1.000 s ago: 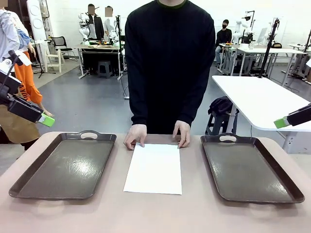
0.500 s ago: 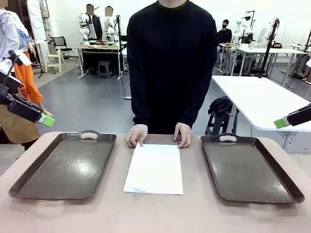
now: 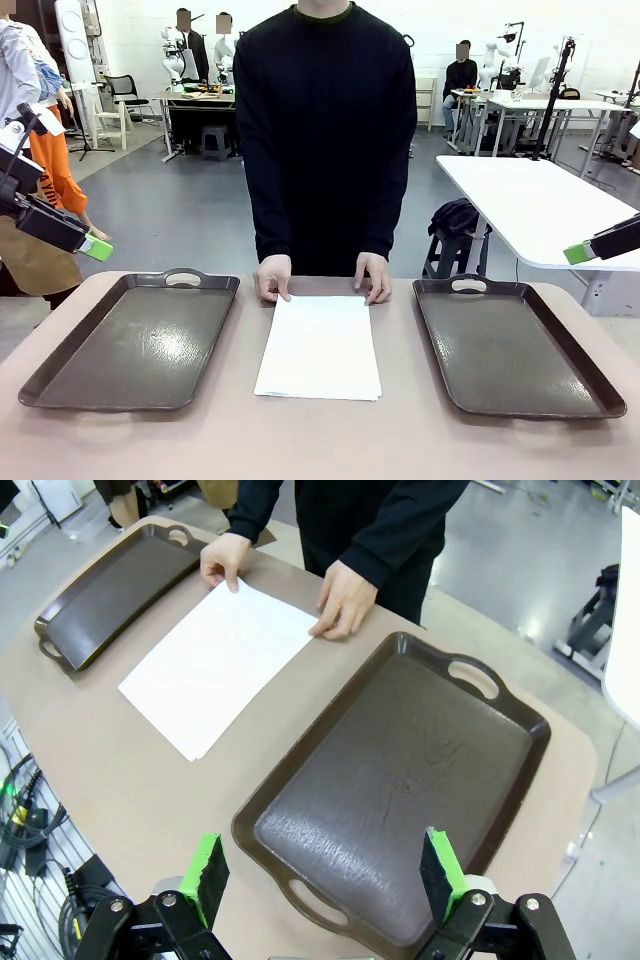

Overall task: Sort the A4 documents.
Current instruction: Receive the A4 Paper.

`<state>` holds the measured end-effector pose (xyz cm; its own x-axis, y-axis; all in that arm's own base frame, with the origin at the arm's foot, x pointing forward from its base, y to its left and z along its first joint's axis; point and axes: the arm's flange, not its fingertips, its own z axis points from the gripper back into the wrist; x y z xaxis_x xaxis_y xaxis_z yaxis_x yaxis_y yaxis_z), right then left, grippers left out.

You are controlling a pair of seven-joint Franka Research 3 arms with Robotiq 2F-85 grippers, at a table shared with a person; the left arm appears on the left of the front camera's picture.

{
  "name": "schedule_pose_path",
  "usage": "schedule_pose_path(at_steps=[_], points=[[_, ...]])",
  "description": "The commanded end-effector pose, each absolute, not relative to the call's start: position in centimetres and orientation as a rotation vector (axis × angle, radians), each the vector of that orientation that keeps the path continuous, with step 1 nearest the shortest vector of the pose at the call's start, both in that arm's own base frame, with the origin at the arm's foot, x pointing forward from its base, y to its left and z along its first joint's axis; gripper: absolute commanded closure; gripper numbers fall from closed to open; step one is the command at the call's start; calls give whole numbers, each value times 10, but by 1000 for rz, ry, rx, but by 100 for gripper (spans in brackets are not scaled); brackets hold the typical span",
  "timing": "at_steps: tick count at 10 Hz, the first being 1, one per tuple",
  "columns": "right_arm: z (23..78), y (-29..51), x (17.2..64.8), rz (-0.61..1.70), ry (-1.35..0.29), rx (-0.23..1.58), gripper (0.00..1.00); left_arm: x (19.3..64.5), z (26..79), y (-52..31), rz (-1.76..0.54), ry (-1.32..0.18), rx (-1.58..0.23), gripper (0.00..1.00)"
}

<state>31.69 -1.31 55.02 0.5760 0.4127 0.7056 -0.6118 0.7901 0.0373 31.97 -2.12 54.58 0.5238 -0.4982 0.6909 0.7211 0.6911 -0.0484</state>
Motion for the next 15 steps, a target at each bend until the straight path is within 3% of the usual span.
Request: schedule_pose_path(at_steps=[1,15], points=[[550,-13,317,603,-741,292,0,320,546,-22,-753,-704,-356,0],[550,-13,317,603,-741,292,0,320,546,-22,-753,-704,-356,0]])
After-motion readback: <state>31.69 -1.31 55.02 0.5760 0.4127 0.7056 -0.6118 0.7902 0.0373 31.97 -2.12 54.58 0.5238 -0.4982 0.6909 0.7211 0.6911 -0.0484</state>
